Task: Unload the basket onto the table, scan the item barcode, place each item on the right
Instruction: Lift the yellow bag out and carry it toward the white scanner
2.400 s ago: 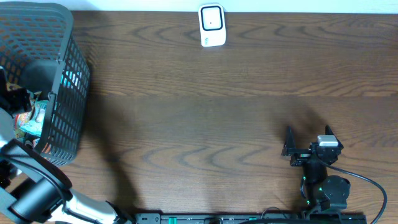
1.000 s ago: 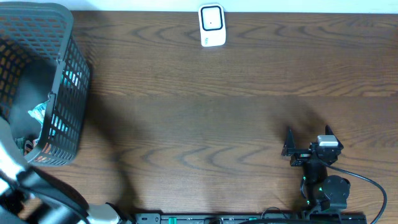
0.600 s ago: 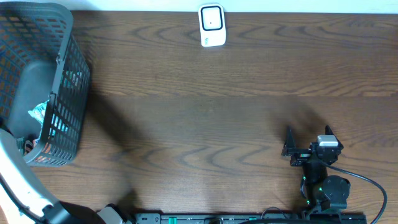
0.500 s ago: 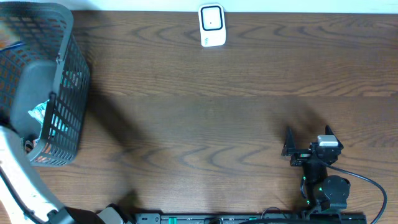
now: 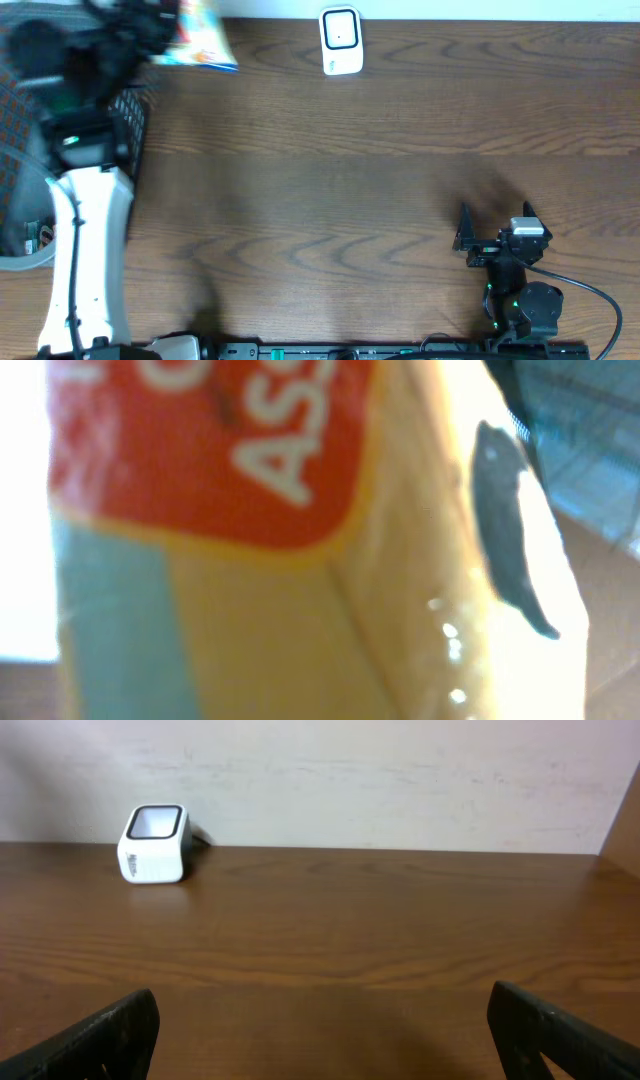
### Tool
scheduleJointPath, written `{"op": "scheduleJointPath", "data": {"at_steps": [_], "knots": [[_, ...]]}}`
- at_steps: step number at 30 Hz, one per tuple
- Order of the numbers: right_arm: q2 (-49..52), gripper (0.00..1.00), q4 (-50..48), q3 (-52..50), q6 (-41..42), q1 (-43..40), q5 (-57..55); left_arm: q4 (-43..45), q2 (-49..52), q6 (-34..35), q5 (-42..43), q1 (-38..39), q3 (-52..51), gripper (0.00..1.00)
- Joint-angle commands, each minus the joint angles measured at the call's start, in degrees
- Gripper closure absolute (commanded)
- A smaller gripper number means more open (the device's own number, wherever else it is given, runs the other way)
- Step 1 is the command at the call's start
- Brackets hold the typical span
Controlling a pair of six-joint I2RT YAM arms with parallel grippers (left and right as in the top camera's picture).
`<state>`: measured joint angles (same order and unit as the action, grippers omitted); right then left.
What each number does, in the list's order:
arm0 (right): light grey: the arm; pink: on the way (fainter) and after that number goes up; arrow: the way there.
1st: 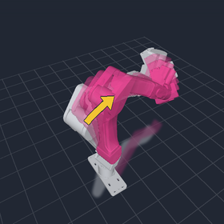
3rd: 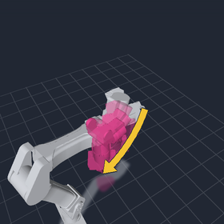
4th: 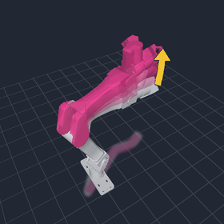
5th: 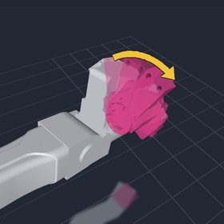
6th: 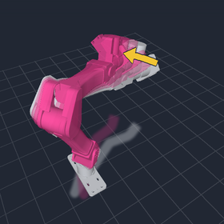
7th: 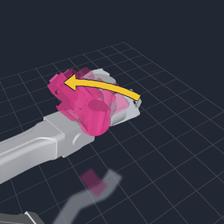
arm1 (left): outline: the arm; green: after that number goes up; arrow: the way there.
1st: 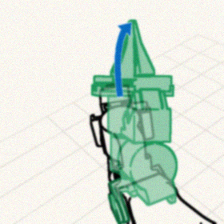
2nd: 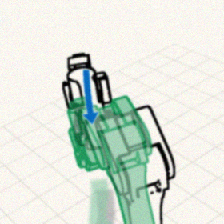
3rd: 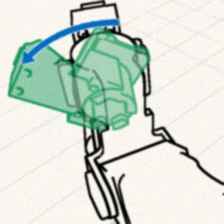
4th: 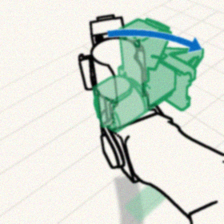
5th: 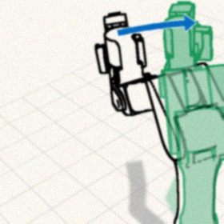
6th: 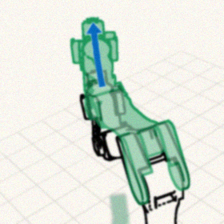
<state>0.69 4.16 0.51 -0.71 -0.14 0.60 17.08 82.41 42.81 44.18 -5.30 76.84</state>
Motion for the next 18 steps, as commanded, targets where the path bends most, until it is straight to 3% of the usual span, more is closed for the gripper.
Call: {"op": "scheduleJointPath", "data": {"at_steps": [1,6,11,18], "knots": [[-0.3,0.01,0.2,-0.2,-0.6,0.5,-0.1,-1.9,3.0,-6.4,-7.0,5.9,1.0,0.92],[-0.3,0.01,0.2,-0.2,-0.6,0.5,-0.1,-4.9,8.5,-8.5,-18.4,13.5,1.0,0.93],[-0.3,0.01,0.2,-0.2,-0.6,0.5,-0.1,-6.2,15.5,-8.0,-20.9,20.0,1.0,0.93],[-0.3,0.01,0.2,-0.2,-0.7,0.5,-0.1,-6.1,26.0,4.3,-24.5,27.9,1.0,0.93]]}}
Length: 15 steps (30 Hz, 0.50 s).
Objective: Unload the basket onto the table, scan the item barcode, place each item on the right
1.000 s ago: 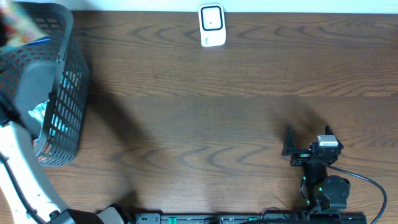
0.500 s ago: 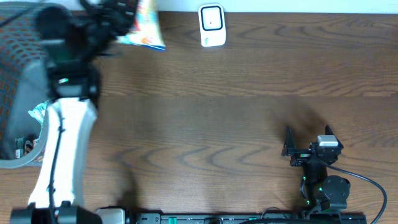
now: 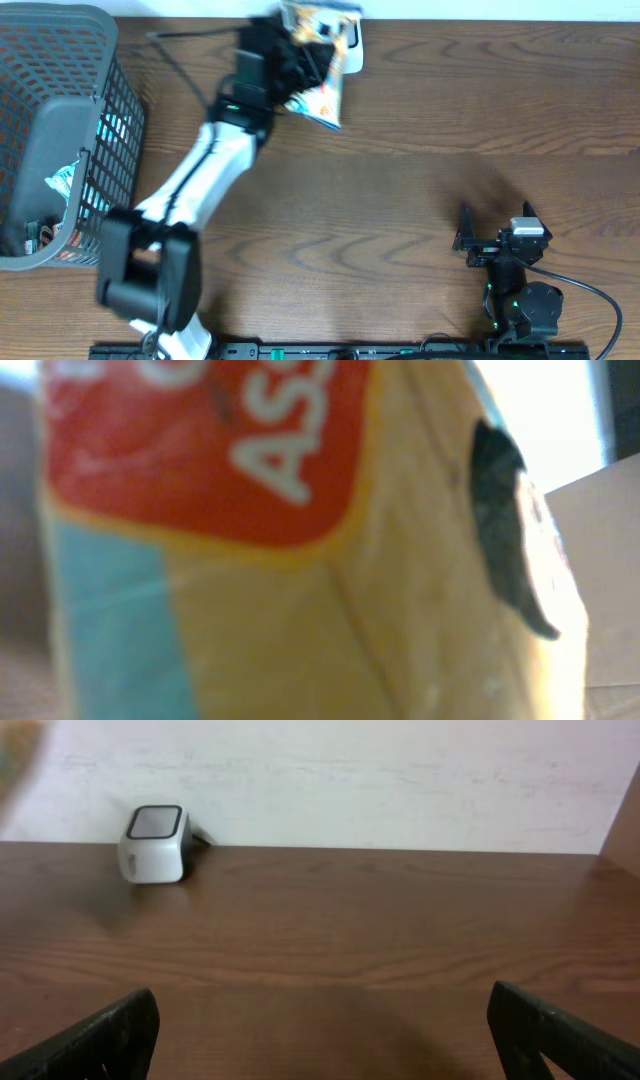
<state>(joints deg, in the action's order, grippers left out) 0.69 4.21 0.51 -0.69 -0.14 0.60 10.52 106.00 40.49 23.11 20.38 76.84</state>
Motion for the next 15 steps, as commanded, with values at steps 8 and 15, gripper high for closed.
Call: {"op": "scheduleJointPath", "data": {"at_steps": [8,15], "knots": [[-0.3,0.01,0.1,-0.2,-0.7,0.5,-0.1,0.2,8.1,10.9,-4.8,7.1,1.0,0.71],[-0.3,0.01,0.1,-0.2,-0.7,0.5,-0.1,0.3,8.3,9.0,-7.1,7.1,1.0,0.26]]}}
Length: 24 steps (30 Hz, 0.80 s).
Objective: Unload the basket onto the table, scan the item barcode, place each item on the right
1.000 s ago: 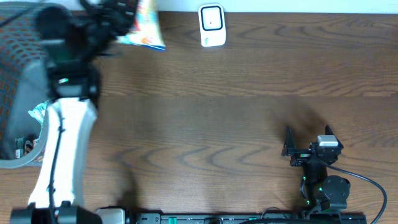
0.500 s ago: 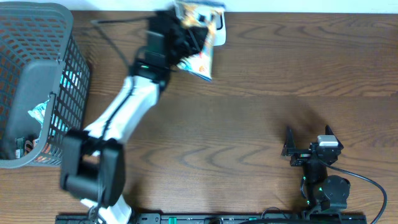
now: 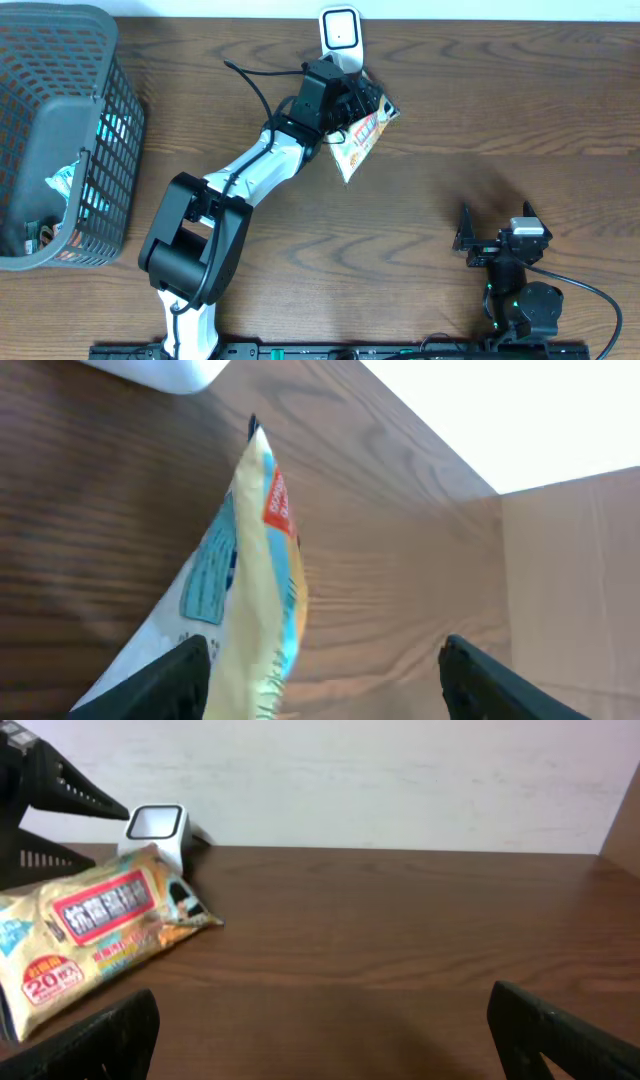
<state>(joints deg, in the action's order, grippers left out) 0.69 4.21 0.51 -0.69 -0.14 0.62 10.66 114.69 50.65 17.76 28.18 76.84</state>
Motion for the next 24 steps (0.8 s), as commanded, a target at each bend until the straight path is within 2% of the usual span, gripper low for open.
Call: {"op": "scheduleJointPath", "data": {"at_steps": [1,10,17,24], "knots": [[-0.3,0.01,0.1,-0.2,-0.7,0.5,-0.1,0.3,-0.5,-3.1,-1.8,-0.9,1.0,0.25],[-0.3,0.01,0.1,-0.2,-0.7,0.5,-0.1,-2.0,-6.5,-19.3,1.2,-4.8,1.0,0.21],[-0.3,0.01,0.1,-0.2,-0.7,0.5,-0.1,-14.0,-13.2,-34.3,1.0,-8.4,1.0,0.21],[-0.3,0.01,0.1,-0.2,-0.7,0.5,-0.1,-22.2,-11.9,-35.8,1.0,-9.9,1.0,0.2]]}}
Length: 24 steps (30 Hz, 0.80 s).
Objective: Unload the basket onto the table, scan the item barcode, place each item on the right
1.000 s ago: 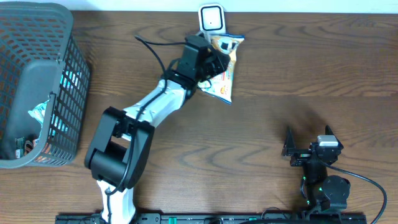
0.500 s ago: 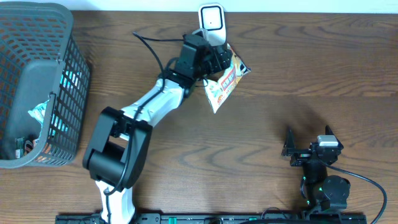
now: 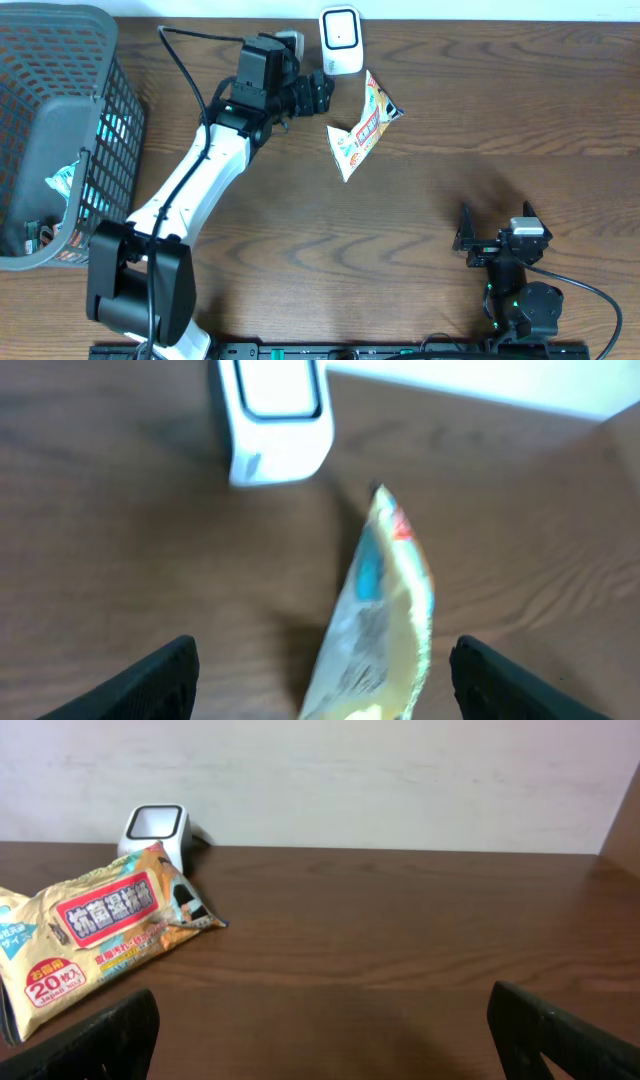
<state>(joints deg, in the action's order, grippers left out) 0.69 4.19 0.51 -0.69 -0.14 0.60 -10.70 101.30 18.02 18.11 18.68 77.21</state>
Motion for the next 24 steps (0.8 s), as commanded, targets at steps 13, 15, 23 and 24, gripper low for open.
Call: {"op": "scheduleJointPath", "data": {"at_steps": [13,15,23,24], "knots": [[-0.3,0.01,0.1,-0.2,-0.7,0.5,-0.1,-3.5,4.7,-3.2,8.3,-0.3,0.6,0.02],[-0.3,0.01,0.1,-0.2,-0.7,0.5,-0.1,-3.4,6.3,-3.2,11.6,0.0,0.6,0.02],[-0.3,0.01,0.1,-0.2,-0.7,0.5,-0.1,0.8,12.4,-3.3,12.5,1.6,0.6,0.02],[-0.3,0.01,0.1,-0.2,-0.7,0.5,-0.1,1.2,12.5,-3.4,13.9,1.7,0.6,0.02]]}}
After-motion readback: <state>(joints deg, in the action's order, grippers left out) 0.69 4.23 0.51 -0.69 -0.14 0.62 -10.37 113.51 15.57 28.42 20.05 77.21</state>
